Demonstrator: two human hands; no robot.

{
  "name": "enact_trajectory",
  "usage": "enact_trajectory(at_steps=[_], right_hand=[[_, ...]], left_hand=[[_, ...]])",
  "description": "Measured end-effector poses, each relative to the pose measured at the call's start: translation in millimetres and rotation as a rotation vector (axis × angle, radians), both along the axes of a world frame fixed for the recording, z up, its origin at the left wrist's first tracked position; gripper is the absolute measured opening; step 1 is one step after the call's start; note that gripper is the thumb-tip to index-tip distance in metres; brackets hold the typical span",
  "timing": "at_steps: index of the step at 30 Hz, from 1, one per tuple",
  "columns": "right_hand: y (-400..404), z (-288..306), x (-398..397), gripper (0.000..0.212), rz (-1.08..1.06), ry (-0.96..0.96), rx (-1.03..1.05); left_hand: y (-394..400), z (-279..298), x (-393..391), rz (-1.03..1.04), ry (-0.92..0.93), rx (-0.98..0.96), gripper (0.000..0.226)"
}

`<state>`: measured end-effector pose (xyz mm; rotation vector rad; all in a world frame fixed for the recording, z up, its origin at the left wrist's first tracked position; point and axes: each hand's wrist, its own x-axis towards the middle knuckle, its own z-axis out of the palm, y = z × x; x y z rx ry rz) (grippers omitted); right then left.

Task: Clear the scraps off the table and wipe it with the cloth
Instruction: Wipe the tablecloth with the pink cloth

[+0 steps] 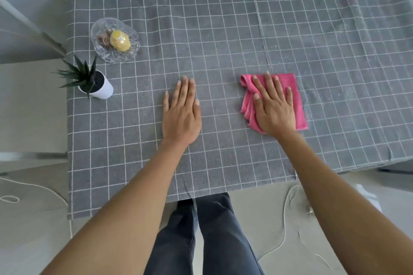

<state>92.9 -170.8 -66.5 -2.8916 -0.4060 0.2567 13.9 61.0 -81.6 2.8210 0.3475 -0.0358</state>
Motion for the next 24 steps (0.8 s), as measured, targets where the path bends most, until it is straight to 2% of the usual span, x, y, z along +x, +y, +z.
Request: enact_trajectory(at_steps=[4, 9, 14, 17, 20, 24], right_hand=[[-34, 2, 10, 0.051, -0.149, 0.026, -0.025], [-3, 3, -7, 0.052, -0.248, 0.068, -0.009], [27, 2, -49, 0.052, -0.034, 0.061, 0.018], [25, 2, -50, 0.051, 0.004, 0.052, 0.034], [17, 3, -46, 0.051, 0.052, 0.059, 0.044], [-15, 3, -30, 0.051, 0.194, 0.043, 0.016]], left_hand=[[0, 1, -1, 0.002, 0.003, 0.003, 0.053], [-2, 3, 1, 0.005, 0.024, -0.004, 0.053], [-31, 13, -6, -0.007, 0.008, -0.08, 0.053], [-64, 13, -10, -0.01, 0.01, -0.118, 0.053], [-87, 8, -11, 0.02, 0.024, -0.055, 0.059], [-88, 3, -14, 0.016, 0.011, 0.004, 0.055]])
